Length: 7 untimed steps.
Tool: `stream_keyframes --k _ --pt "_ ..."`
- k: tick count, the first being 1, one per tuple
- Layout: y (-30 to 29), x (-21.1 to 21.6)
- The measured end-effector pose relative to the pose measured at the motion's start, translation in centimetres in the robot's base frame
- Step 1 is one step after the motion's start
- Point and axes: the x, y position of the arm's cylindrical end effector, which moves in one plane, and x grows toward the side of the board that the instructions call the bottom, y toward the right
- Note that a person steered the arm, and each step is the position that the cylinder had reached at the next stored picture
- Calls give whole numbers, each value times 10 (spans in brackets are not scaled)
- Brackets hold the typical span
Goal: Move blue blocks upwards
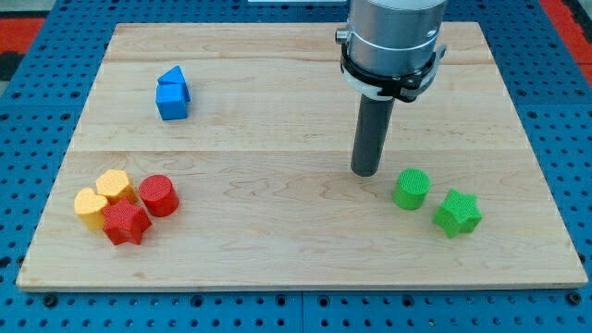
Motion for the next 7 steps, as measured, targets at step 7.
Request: stream_keyframes --k 7 --pt "-74 -19"
